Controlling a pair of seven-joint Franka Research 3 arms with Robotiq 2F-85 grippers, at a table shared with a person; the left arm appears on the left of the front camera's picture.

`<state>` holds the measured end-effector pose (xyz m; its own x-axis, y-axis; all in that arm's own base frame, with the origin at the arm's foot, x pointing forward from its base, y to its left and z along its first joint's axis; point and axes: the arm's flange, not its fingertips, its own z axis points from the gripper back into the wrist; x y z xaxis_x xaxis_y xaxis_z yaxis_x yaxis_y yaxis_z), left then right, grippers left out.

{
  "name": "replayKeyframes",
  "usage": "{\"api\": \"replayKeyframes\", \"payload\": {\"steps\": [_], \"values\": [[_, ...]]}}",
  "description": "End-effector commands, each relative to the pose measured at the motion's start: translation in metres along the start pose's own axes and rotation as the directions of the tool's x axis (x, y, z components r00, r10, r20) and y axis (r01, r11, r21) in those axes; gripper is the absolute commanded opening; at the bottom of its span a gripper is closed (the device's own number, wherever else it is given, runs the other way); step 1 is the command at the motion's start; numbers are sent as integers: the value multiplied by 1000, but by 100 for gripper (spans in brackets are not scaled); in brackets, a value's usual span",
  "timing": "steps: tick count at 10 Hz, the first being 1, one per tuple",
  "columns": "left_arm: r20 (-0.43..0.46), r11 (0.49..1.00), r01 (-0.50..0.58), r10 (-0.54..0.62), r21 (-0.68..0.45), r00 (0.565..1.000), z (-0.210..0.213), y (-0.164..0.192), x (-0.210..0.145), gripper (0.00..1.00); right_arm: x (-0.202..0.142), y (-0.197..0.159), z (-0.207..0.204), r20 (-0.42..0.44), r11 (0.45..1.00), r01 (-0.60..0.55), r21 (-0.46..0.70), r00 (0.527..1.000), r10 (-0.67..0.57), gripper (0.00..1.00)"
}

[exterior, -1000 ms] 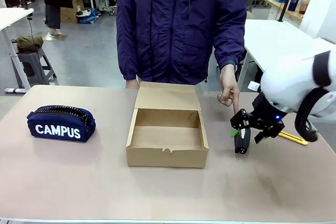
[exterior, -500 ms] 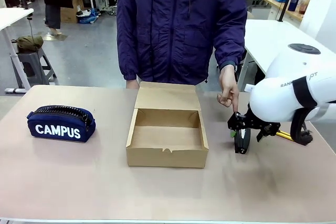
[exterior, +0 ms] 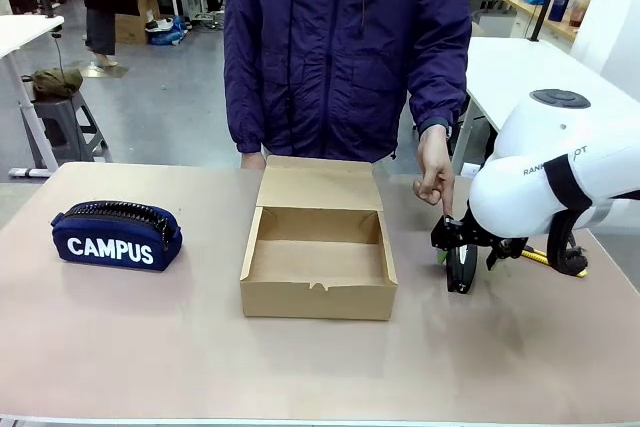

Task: Pack the item into the box.
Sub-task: Pick up the item indicated by the person and place it inside the Mailer Box.

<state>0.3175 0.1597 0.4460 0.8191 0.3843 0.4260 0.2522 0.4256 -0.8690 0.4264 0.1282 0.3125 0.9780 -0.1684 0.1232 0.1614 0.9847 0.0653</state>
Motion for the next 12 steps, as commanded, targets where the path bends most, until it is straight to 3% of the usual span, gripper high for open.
{"api": "replayKeyframes", "payload": {"steps": [1, 4, 5, 6, 7, 9, 10, 12], "values": [[19, 999, 23, -22, -25, 1000, -1, 0, 0, 100, 5, 8, -1, 40, 1000, 21, -21, 999, -20, 100], [19, 999, 23, -22, -25, 1000, -1, 0, 0, 100, 5, 7, 1, 42, 999, 4, -39, 999, -2, 100], [19, 999, 23, -22, -25, 1000, -1, 0, 0, 100, 6, 6, 0, 54, 998, 10, -70, 999, -6, 45], [19, 999, 23, -22, -25, 1000, -1, 0, 0, 100, 6, 4, -1, 45, 997, 16, -74, 999, -12, 41], [19, 999, 23, -22, -25, 1000, -1, 0, 0, 100, 6, 3, 0, 41, 997, 15, -73, 999, -13, 0], [19, 999, 23, -22, -25, 1000, -1, 0, 0, 100, 8, -3, -3, 13, 996, 26, -80, 1000, -25, 0], [19, 999, 23, -22, -25, 1000, -1, 0, 0, 100, 8, -6, -2, 8, 996, 24, -85, 1000, -24, 14], [19, 999, 23, -22, -25, 1000, -1, 0, 0, 100, 8, -9, -1, -6, 996, 28, -87, 1000, -29, 0]]}}
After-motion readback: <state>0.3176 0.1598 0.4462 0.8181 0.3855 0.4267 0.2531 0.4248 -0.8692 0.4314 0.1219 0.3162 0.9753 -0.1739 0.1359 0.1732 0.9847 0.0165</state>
